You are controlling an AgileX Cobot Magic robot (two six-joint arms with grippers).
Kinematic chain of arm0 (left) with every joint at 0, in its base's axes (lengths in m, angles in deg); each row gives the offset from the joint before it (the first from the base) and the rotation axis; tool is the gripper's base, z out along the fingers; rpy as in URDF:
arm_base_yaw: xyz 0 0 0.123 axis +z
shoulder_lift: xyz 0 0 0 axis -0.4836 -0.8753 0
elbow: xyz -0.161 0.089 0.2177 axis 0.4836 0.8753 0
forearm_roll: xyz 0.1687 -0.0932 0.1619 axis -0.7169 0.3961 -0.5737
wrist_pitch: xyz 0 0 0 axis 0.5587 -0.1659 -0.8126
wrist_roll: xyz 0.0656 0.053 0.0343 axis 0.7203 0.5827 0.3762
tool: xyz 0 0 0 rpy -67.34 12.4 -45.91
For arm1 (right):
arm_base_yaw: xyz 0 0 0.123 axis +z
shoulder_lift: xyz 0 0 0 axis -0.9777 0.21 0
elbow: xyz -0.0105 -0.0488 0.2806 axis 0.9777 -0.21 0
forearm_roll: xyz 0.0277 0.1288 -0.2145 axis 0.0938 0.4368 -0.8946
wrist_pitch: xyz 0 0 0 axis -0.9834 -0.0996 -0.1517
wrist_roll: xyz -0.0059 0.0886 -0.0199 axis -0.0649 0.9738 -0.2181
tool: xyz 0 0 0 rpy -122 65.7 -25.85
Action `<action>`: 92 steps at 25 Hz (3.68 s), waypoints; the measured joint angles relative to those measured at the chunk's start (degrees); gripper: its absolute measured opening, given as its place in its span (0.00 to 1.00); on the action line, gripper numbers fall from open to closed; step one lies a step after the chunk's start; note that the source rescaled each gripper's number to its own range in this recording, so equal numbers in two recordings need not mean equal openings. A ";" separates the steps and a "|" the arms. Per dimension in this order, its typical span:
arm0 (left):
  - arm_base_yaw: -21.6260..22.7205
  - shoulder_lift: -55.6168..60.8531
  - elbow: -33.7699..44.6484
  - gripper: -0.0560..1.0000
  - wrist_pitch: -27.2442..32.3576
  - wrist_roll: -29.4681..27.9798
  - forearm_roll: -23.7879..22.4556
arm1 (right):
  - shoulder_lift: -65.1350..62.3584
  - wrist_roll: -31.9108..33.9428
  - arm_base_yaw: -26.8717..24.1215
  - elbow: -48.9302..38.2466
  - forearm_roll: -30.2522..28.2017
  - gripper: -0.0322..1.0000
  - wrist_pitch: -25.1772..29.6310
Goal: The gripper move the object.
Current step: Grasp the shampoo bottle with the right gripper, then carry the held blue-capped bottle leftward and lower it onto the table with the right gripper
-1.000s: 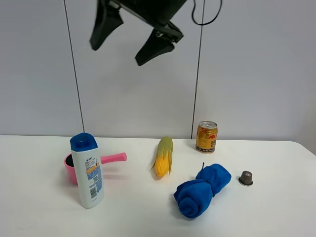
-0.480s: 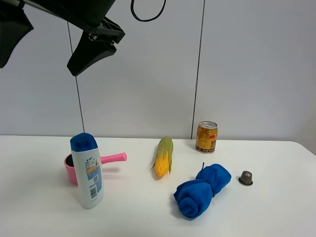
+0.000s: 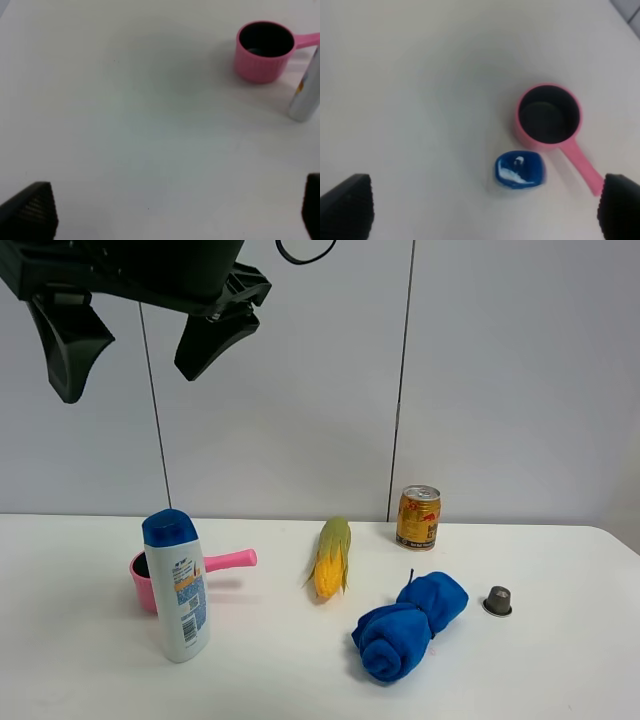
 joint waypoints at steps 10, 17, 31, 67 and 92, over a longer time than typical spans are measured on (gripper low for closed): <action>0.00 0.00 0.00 1.00 0.00 0.00 0.00 | 6.87 0.32 0.00 0.00 -1.23 0.95 -4.63; 0.00 0.00 0.00 1.00 0.00 0.00 0.00 | 8.26 1.58 0.00 -1.43 -1.23 0.95 -4.49; 0.00 0.00 0.00 1.00 0.00 0.00 0.00 | 8.32 3.74 -0.31 -15.35 -3.17 0.95 -17.19; 0.00 0.00 0.00 1.00 0.00 0.00 0.00 | 16.81 10.25 -2.39 -15.49 -7.26 0.70 -26.51; 0.00 0.00 0.00 1.00 0.00 0.00 0.00 | 15.42 10.32 -2.80 -15.79 -7.62 0.04 -25.23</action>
